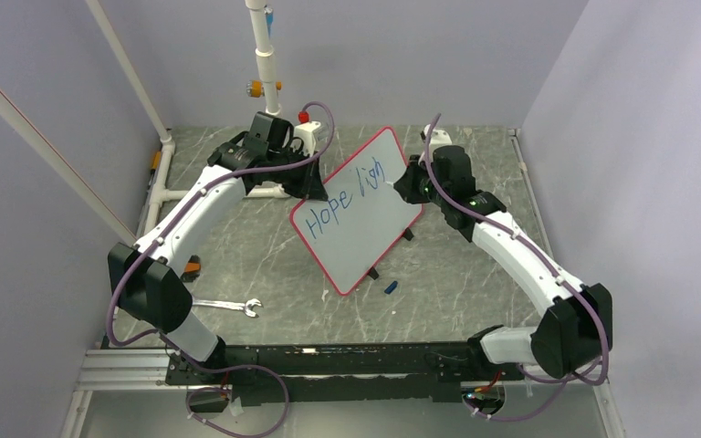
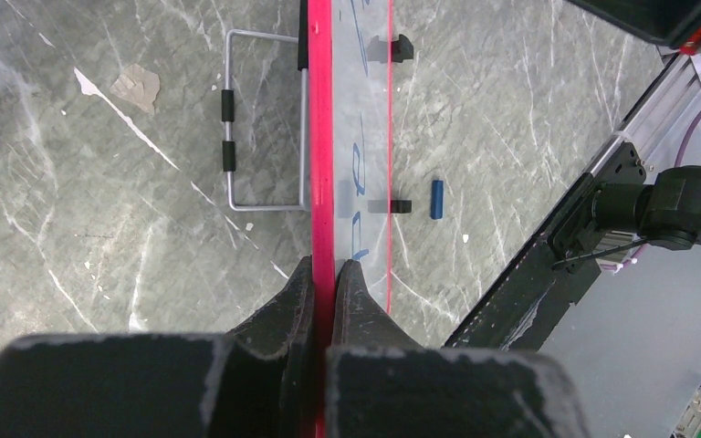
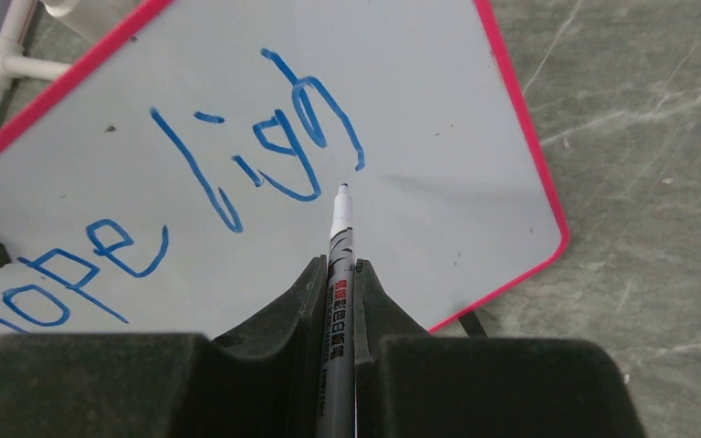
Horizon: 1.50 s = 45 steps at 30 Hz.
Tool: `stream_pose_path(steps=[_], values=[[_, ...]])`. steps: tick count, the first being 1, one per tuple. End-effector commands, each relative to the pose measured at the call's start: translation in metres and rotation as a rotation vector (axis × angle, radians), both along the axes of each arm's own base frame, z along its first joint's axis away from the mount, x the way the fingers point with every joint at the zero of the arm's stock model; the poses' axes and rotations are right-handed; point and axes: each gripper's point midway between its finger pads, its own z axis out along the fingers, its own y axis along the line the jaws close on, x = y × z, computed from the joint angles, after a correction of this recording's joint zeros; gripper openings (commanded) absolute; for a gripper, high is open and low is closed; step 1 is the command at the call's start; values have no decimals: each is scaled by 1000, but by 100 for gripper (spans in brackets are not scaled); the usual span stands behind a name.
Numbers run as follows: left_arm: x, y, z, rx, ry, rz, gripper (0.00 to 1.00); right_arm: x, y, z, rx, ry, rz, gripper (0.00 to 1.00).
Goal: Write a sentence on the whiteboard
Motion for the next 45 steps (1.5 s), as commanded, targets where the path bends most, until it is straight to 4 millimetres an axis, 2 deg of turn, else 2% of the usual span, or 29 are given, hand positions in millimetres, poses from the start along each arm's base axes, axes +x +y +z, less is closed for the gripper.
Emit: stream_pose_path(steps=[1, 7, 19, 26, 35, 45], values=[[19, 23, -12, 159, -136, 4, 0, -1, -8, 43, 8, -113, -27, 0], [19, 23, -13, 162, -134, 6, 0, 6, -10, 52, 10, -153, -49, 0], [20, 24, -15, 169, -132, 8, 0, 25, 8, 58, 48, -165, -5, 0], [20, 24, -16, 171, -131, 8, 0, 35, 10, 66, 43, -184, -11, 0], [20, 24, -17, 172, -127, 7, 0, 46, 15, 62, 51, -177, -6, 0], [21, 24, -18, 175, -126, 9, 0, 54, 11, 56, 46, -168, -26, 0]])
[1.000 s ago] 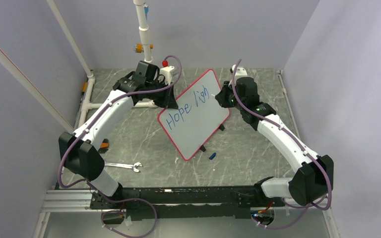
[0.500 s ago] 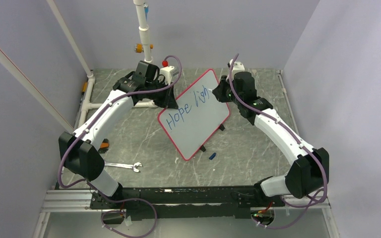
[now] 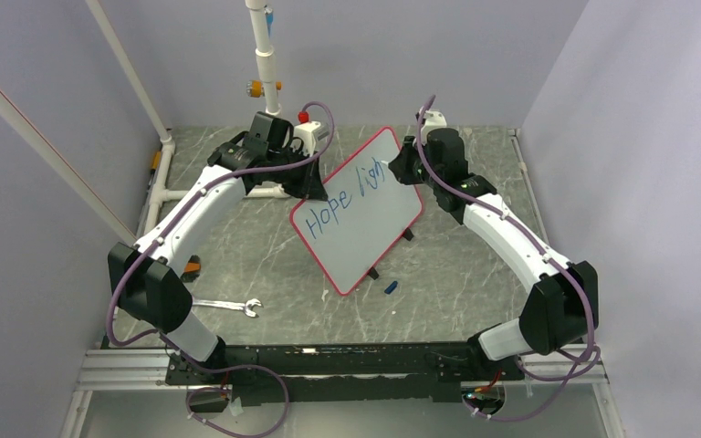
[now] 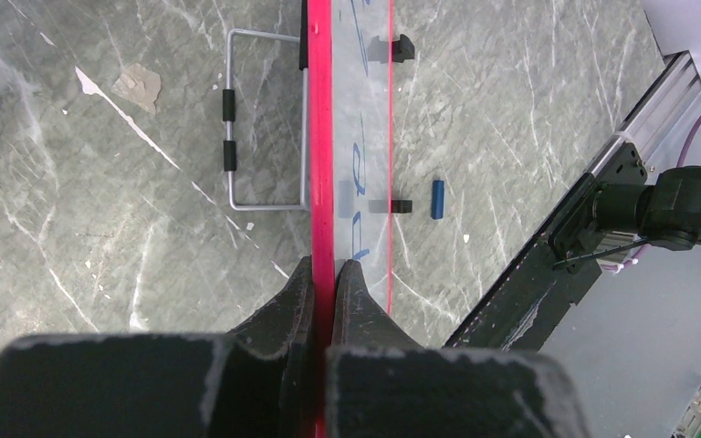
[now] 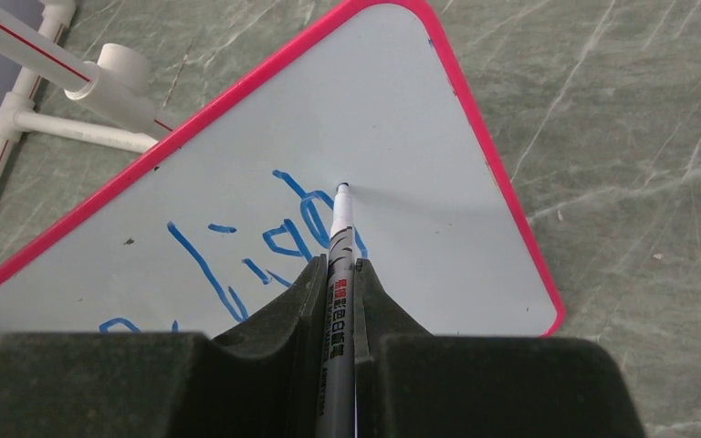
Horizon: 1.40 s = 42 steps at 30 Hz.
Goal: Write a sentence on the whiteboard
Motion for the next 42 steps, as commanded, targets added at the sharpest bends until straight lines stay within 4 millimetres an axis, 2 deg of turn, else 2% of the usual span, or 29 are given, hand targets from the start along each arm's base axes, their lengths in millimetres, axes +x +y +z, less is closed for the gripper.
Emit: stream_pose_path(steps=[1, 15, 26, 32, 42], values=[[21, 24, -19, 175, -125, 6, 0, 15, 0, 29, 29, -86, -11, 0], [21, 23, -21, 177, -119, 6, 0, 22, -5, 35, 30, -90, -26, 0], [21, 24, -22, 181, -115, 7, 0, 10, -12, 55, 47, -127, -34, 0], [21, 24, -22, 180, -114, 7, 0, 13, -7, 58, 61, -126, -21, 0], [21, 23, -21, 179, -114, 6, 0, 24, 3, 51, 56, -106, 13, 0]])
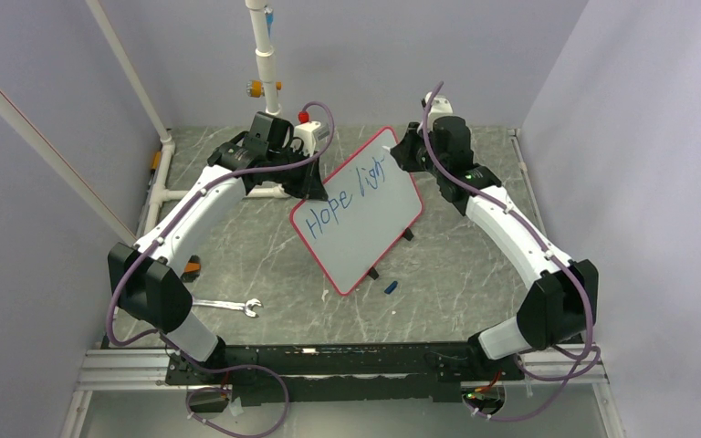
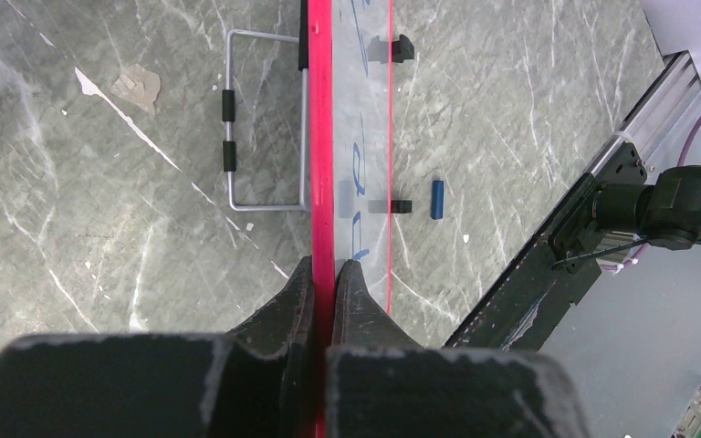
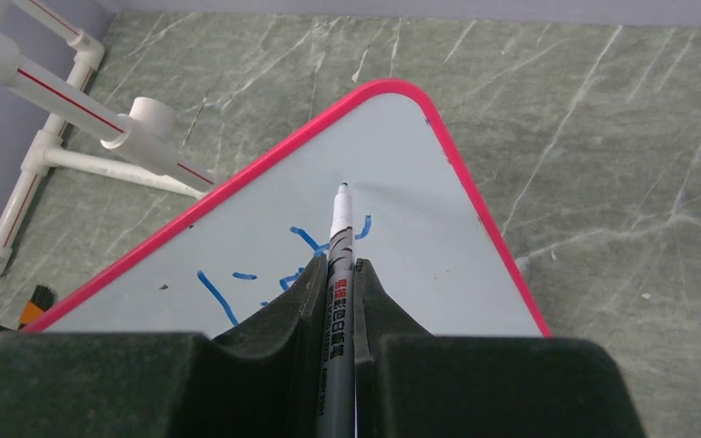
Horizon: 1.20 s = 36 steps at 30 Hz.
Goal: Write a sentence on the whiteboard
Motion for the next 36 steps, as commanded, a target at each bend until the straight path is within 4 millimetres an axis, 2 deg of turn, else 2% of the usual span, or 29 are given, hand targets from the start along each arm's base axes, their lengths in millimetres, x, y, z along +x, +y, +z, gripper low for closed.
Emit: stream_pose_path(steps=[1, 13, 26, 36], values=[[21, 23, -21, 178, -114, 7, 0, 9, 9, 19, 27, -46, 32, 0], [21, 24, -21, 182, -116, 8, 0, 3, 10, -6, 27, 5, 45, 0], [21, 24, -21, 182, -115, 9, 0, -10, 6, -38, 10, 65, 47, 0], [21, 24, -21, 180, -115, 8, 0, -21, 2, -54, 5, 96, 42, 0]])
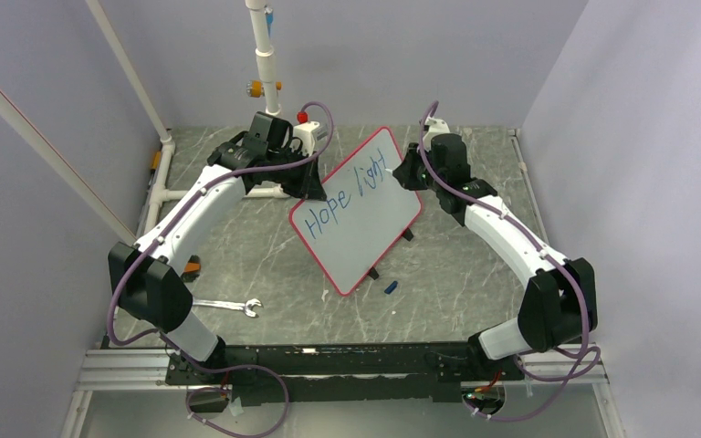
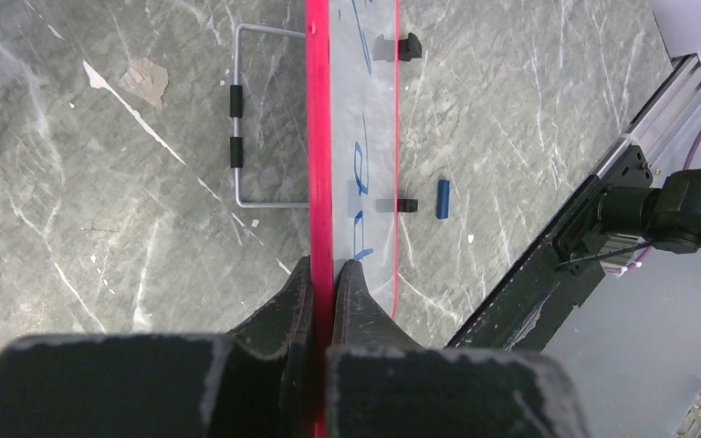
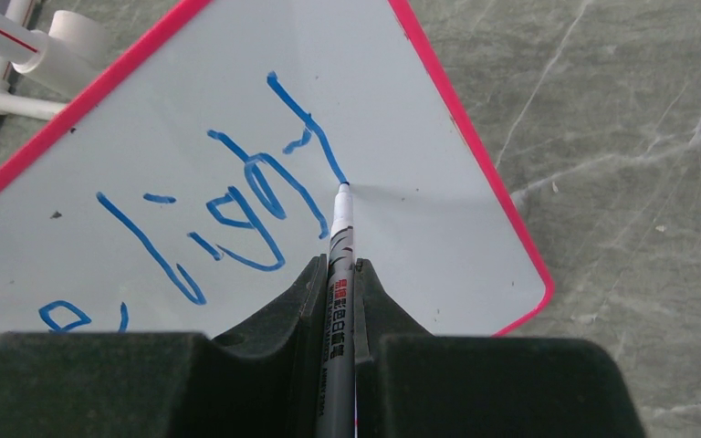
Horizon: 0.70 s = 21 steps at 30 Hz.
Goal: Write a sentence on the whiteboard
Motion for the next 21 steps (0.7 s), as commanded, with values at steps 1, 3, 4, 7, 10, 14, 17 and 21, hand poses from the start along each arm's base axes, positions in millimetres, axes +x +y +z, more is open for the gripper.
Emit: stream_pose_path(steps=[1, 3, 4, 7, 10, 14, 17, 21], values=[[20, 21, -18, 171, -121, -3, 0, -5, 5, 3, 30, -17, 17, 0], [20, 21, -19, 171, -120, -4, 0, -5, 4, 3, 28, -17, 12, 0], [20, 22, -18, 171, -120, -3, 0, -4, 4, 3, 26, -19, 9, 0], [20, 22, -18, 171, -121, -2, 0, 0, 3, 8, 18, -28, -1, 0], [20, 21, -18, 169, -121, -3, 0, 6, 1, 14, 5, -43, -18, 0], [19, 22, -18, 169, -121, -3, 0, 16, 0, 27, -6, -68, -32, 0], [19, 21, -18, 168, -121, -4, 0, 22, -1, 36, -13, -87, -45, 0], [19, 22, -18, 169, -122, -3, 0, 23, -3, 46, -20, -105, -50, 0]])
